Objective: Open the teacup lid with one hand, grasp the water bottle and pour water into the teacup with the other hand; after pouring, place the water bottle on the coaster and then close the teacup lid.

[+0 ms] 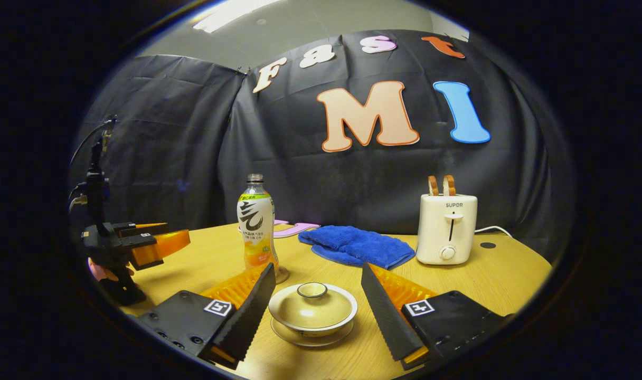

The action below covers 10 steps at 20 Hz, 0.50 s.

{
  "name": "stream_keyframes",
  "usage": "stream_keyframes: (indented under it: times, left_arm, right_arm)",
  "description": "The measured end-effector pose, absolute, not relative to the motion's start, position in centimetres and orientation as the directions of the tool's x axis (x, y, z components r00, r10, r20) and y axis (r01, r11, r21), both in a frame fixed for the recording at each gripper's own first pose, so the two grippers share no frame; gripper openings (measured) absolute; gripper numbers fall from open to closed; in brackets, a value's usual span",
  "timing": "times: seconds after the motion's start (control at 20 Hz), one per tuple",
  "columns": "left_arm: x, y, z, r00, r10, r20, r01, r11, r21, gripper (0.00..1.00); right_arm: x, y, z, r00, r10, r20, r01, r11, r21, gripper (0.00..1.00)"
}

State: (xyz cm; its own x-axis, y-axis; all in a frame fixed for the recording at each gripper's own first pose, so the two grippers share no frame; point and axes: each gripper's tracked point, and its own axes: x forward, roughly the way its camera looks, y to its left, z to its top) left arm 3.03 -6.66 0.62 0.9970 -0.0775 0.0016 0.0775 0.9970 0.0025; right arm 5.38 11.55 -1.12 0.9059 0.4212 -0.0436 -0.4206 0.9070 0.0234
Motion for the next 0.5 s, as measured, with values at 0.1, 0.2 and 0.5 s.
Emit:
stream_keyframes:
  times: [0.1,0.2,0.5]
  left_arm:
    - [3.0,-6.6,0.7,0.997,-0.078,0.002,0.078,0.997,0.002,0.89]
    - [3.1,-6.6,0.7,0.997,-0.078,0.002,0.078,0.997,0.003,0.89]
    - [3.0,-6.5,0.7,0.997,-0.073,0.002,0.073,0.997,0.003,0.89]
  right_arm:
    - [4.9,10.8,-0.6,0.914,0.405,-0.018,-0.405,0.914,0.018,0.99]
    - [4.2,9.8,-0.6,0.923,0.383,-0.018,-0.383,0.924,0.017,0.99]
    - [3.5,4.0,-0.4,0.984,0.176,-0.012,-0.176,0.984,0.008,1.0]
